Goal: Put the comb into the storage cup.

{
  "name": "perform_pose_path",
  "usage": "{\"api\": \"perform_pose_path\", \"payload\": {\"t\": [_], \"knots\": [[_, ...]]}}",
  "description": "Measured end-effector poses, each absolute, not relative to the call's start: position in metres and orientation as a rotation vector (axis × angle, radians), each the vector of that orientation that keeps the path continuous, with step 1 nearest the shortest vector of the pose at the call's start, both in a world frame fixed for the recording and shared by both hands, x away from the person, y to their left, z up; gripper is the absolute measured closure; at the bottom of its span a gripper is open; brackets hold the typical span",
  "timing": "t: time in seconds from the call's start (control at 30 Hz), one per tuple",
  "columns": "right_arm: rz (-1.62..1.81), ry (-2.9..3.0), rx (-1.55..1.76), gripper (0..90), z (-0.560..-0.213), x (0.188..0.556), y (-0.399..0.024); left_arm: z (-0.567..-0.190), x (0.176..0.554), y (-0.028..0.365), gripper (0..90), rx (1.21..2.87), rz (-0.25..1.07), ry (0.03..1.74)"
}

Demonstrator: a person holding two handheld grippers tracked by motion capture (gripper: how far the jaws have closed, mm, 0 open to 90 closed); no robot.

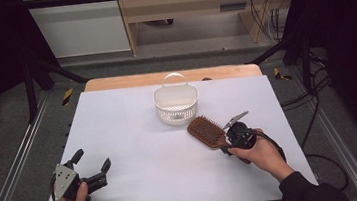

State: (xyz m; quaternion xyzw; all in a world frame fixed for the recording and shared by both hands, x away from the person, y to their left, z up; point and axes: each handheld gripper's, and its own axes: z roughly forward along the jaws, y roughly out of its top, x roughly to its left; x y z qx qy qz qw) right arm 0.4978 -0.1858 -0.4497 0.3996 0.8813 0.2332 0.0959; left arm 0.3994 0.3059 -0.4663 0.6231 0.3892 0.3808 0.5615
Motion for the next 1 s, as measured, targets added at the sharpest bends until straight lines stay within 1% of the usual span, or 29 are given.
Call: {"api": "perform_pose_path", "payload": {"t": [0.07,0.1,0.17,0.23,0.37,0.4,0.63,0.8,1.0], "knots": [[0.686,2.613,1.189,52.4,-0.451,0.498,-0.186,-0.466,0.399,0.306,2.5,1.469,0.896,0.918],[0.68,2.622,1.185,55.5,-0.452,0.5,-0.186,-0.466,0.4,0.306,2.5,1.471,0.897,0.916],[0.679,2.624,1.191,56.6,-0.453,0.5,-0.185,-0.466,0.4,0.306,2.5,1.472,0.897,0.916],[0.67,2.635,1.182,60.4,-0.454,0.5,-0.184,-0.466,0.4,0.306,2.5,1.473,0.898,0.915],[0.641,2.639,1.168,63.0,-0.456,0.501,-0.183,-0.466,0.4,0.305,2.5,1.474,0.898,0.914],[0.631,2.635,1.174,66.3,-0.456,0.502,-0.183,-0.466,0.399,0.305,2.5,1.473,0.899,0.913],[0.608,2.648,1.178,69.2,-0.456,0.504,-0.182,-0.466,0.4,0.304,2.6,1.478,0.9,0.912],[0.562,2.672,1.153,72.8,-0.455,0.506,-0.179,-0.466,0.4,0.304,2.5,1.484,0.9,0.907],[0.563,2.692,1.15,73.2,-0.454,0.509,-0.18,-0.466,0.399,0.305,2.6,1.48,0.907,0.912]]}}
